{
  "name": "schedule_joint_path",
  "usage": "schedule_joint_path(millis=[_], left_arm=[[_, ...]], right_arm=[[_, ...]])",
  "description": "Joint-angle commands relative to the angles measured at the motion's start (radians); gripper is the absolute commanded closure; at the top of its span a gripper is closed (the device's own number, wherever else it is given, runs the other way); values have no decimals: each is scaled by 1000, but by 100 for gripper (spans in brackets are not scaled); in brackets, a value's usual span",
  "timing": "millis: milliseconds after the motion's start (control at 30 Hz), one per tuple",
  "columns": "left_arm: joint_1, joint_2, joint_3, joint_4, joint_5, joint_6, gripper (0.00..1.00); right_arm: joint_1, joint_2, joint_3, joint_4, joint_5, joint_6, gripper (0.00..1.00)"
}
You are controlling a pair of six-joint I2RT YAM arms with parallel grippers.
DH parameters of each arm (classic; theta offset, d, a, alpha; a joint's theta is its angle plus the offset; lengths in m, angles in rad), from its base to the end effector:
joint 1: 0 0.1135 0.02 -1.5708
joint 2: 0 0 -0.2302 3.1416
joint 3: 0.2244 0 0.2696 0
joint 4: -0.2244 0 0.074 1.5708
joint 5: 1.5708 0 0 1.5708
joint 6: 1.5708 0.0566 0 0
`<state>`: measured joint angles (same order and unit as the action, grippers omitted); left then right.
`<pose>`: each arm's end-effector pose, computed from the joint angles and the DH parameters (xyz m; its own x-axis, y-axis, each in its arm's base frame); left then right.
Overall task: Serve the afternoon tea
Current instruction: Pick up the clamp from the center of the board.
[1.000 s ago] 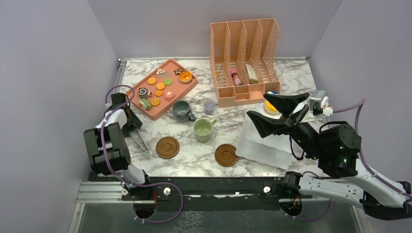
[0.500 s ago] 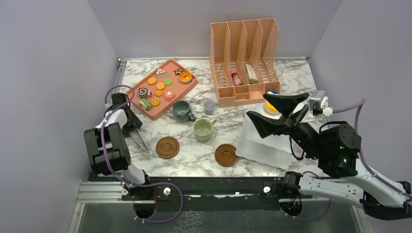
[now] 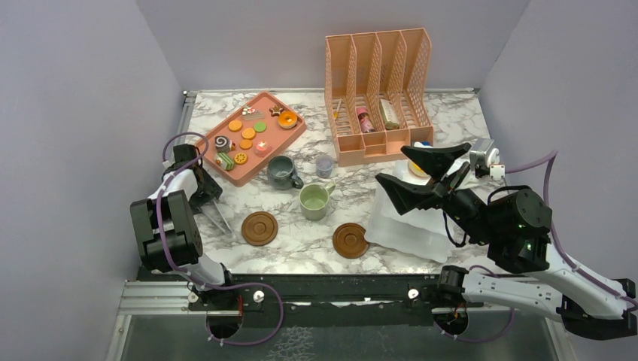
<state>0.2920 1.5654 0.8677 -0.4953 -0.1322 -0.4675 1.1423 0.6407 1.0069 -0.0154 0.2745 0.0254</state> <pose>0.2916 0.0954 0.0999 -0.6450 -0.6604 -0.3845 -0.6974 0.7144 -0.0569 0.0888 0.1574 0.4454 0.1232 0.3285 -0.9364 -0.7731 0.6234 0.1170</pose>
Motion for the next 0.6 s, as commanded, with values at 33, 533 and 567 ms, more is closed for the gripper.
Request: schedule_joint_path(millis=[33,533,567], left_arm=[[-9,4,-42,-37,-9,-20,32],[-12,-37,-35,-70,16,-23,44],[-11,-45,-24,-78,28,-20,45]], right_arm=[[-1,-1,15,35,-25,1,9],[-1,1,18,33,-15,16,9],[-1,0,21,28,-15,19,9]])
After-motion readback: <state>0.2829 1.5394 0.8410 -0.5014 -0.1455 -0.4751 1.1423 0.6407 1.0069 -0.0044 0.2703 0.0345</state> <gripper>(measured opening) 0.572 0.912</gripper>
